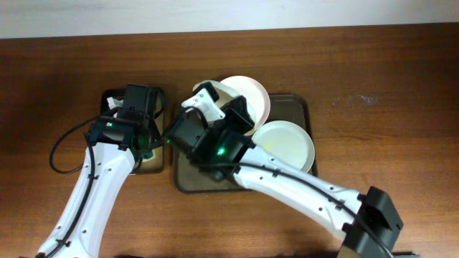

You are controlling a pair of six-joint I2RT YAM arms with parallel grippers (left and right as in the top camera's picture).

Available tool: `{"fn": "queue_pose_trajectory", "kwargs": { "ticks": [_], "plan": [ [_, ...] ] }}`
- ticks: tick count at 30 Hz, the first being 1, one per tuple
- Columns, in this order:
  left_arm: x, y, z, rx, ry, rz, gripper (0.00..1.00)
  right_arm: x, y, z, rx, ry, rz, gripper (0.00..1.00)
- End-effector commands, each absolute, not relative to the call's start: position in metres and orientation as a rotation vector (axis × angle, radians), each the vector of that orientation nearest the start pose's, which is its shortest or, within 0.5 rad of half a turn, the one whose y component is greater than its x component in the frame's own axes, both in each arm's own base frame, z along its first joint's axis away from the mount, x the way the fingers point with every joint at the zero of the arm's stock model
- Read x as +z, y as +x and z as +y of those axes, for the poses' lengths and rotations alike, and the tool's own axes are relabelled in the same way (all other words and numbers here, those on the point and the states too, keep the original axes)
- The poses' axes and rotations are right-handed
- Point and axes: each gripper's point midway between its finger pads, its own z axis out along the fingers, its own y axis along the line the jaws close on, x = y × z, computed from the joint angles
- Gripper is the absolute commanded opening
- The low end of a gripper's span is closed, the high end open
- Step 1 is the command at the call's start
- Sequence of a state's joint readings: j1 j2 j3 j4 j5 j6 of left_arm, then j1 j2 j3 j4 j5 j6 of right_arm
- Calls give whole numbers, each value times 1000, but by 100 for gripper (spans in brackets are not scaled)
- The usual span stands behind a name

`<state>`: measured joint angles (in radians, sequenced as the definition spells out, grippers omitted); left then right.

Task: Clean dirty plates on tray and stack at the side
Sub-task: 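Lift the back white plate with the right gripper and move it right, then set the plate on the table right of the tray and return right gripper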

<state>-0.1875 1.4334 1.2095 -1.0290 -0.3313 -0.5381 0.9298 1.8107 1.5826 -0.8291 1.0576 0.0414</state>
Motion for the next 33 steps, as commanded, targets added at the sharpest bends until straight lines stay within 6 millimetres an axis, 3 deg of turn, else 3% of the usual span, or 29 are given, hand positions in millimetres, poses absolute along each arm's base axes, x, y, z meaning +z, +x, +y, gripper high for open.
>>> {"fn": "queue_pose_trajectory", "kwargs": {
  "ticks": [1, 4, 6, 11, 14, 17, 20, 24, 28, 29, 31, 33],
  "plan": [
    [153, 315, 0, 282, -529, 2672, 0, 201, 378, 247, -320, -585, 2327, 4],
    [153, 315, -1, 281, -529, 2672, 0, 177, 390, 222, -41, -509, 2527, 4],
    [153, 315, 0, 282, -529, 2672, 0, 170, 399, 191, 67, -414, 2615, 4],
    [153, 315, -1, 281, -529, 2672, 0, 160, 419, 91, 217, -66, 2739, 4],
    [153, 315, -1, 281, -529, 2672, 0, 150, 425, 9, 248, 280, 2749, 4],
    [153, 315, -1, 276, -529, 2674, 0, 131, 420, -60, 223, 603, 2726, 4],
    [153, 315, -1, 276, -529, 2674, 0, 112, 413, -104, 199, 770, 2705, 4],
    [153, 315, -1, 275, -529, 2672, 0, 85, 404, -142, 184, 908, 2706, 4],
    [154, 317, -2, 271, -529, 2667, 0, 66, 403, -153, 185, 951, 2718, 4],
    [154, 317, -2, 272, -529, 2667, 0, 63, 405, -153, 187, 949, 2717, 12],
    [154, 317, -2, 271, -529, 2667, 0, 62, 408, -153, 189, 942, 2712, 42],
    [154, 317, -2, 271, -529, 2667, 0, 64, 410, -150, 198, 931, 2710, 65]
  ]
}}
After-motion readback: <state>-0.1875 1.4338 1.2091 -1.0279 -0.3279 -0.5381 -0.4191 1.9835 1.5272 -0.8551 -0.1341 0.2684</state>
